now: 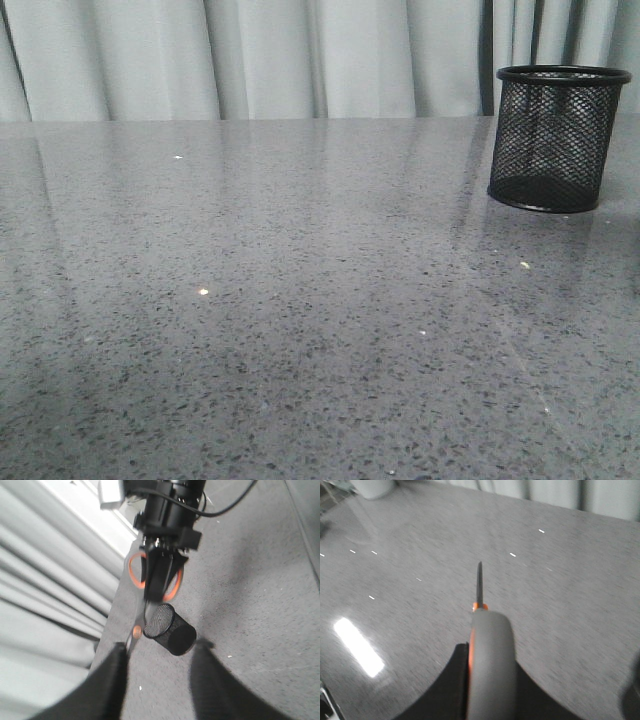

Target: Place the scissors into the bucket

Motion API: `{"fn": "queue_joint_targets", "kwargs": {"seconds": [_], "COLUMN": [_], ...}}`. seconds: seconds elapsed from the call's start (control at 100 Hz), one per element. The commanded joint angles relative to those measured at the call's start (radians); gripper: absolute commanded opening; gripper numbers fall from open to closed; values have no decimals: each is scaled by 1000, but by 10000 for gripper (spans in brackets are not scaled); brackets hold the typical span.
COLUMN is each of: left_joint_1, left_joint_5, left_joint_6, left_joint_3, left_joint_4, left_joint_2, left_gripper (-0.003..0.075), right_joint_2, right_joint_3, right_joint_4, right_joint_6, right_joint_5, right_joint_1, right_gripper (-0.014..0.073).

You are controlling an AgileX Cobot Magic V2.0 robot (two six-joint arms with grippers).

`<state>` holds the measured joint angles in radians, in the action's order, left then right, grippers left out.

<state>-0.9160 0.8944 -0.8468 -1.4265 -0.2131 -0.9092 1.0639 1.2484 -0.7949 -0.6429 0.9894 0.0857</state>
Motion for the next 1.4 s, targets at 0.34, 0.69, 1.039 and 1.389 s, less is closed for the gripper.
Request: {"fn": "queue_joint_targets", "kwargs": {"seconds": [0.34, 0.69, 1.039, 1.389], "left_joint_1": [-6, -6, -6, -6], "left_joint_5": [-24, -23, -30, -31], "left_joint_6": [183, 209, 209, 209], "left_joint_3": [191, 290, 290, 290], "left_joint_4": [34, 8, 8, 7], "left_joint_2": [340, 402, 402, 402], "left_gripper": [-20, -20, -20, -20], "right_joint_2": [216, 290, 366, 482], "right_joint_3": [373, 373, 371, 371], "right_joint_4": [502, 507, 507, 507], "right_joint_6": [384, 391, 391, 391], "right_joint_5": [305, 305, 305, 305], "right_joint_1": [-85, -85, -85, -85], "right_gripper": [-63, -63, -63, -63]}}
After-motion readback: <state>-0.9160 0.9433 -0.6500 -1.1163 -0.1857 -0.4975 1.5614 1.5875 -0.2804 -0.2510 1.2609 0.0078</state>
